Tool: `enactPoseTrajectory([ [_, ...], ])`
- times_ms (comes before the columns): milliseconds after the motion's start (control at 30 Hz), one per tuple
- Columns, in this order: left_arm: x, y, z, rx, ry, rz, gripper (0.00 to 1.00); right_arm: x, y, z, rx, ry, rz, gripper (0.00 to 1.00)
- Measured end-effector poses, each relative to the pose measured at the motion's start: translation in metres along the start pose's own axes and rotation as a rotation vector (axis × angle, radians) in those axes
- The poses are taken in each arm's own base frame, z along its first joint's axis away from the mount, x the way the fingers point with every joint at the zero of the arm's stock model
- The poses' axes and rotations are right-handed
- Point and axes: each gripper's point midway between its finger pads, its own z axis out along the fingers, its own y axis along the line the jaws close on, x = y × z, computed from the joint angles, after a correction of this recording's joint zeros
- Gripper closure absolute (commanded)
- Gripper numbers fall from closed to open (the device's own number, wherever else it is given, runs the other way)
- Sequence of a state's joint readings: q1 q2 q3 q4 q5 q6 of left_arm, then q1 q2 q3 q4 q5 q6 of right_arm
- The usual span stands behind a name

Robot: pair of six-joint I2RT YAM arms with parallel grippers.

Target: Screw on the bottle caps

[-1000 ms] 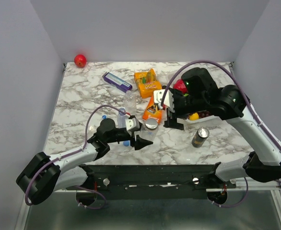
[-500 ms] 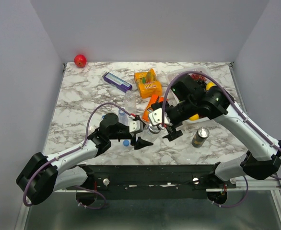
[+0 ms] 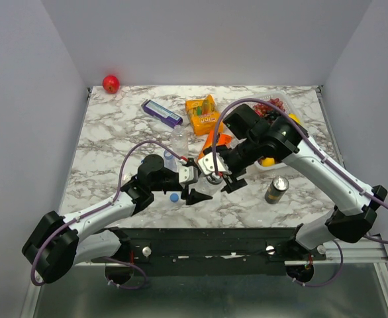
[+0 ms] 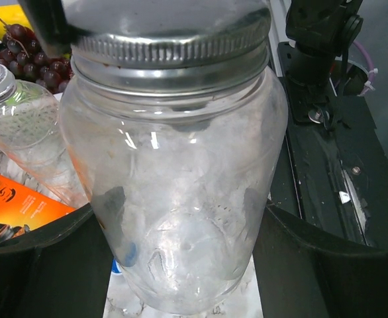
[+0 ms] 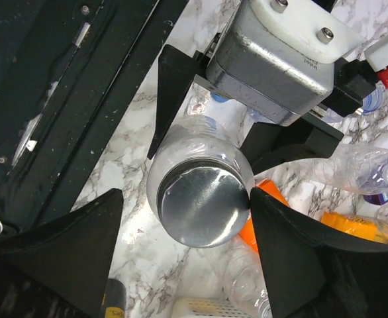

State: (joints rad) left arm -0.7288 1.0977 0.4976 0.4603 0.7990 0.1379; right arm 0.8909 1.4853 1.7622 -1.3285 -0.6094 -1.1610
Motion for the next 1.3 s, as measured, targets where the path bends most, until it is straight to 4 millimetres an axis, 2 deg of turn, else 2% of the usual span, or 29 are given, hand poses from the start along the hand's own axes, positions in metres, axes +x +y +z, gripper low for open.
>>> enactPoseTrajectory([
  [333,0.006,-0.005,0.0,0.02,0.023,-0.009,1.0,0.004,-0.004,0.008,-0.017,0.007,0.041,0.5],
  [467,0.008,-0.004,-0.001,0.009,0.031,-0.024,1.0,0.006,-0.008,0.011,0.001,0.018,0.124,0.55],
  [533,0.008,0.001,-0.002,-0.027,0.033,-0.038,1.0,0.008,-0.015,0.011,0.041,0.031,0.214,0.55],
  [567,0.008,0.004,-0.003,-0.055,0.034,-0.046,1.0,0.009,-0.019,0.011,0.066,0.036,0.269,0.58],
  [633,0.006,0.01,-0.005,-0.11,0.03,-0.056,1.0,0.009,-0.029,0.011,0.114,0.039,0.39,0.8],
  [767,0.005,0.021,-0.008,-0.237,0.036,-0.098,1.0,0.012,-0.043,0.011,0.214,0.035,0.664,0.99],
  [833,0.006,0.023,-0.007,-0.275,0.04,-0.115,1.0,0.016,-0.047,0.011,0.262,0.035,0.795,0.99],
  [900,0.008,0.023,-0.006,-0.308,0.052,-0.137,1.0,0.02,-0.049,0.012,0.294,0.041,0.911,0.93],
  [933,0.01,0.023,-0.006,-0.322,0.061,-0.147,1.0,0.023,-0.05,0.013,0.308,0.047,0.959,0.75],
  [1000,0.015,0.025,-0.007,-0.346,0.076,-0.17,1.0,0.027,-0.053,0.016,0.329,0.058,1.034,0.48],
  [1033,0.017,0.026,-0.009,-0.359,0.083,-0.179,1.0,0.027,-0.056,0.017,0.338,0.064,1.059,0.3],
  [1067,0.017,0.027,-0.01,-0.371,0.084,-0.186,1.0,0.028,-0.06,0.017,0.344,0.066,1.069,0.24],
  [1133,0.015,0.029,-0.01,-0.381,0.077,-0.192,1.0,0.024,-0.064,0.016,0.343,0.055,1.061,0.13],
  [1300,-0.003,0.019,-0.008,-0.317,0.025,-0.168,1.0,0.013,-0.067,-0.003,0.328,0.008,0.879,0.11],
])
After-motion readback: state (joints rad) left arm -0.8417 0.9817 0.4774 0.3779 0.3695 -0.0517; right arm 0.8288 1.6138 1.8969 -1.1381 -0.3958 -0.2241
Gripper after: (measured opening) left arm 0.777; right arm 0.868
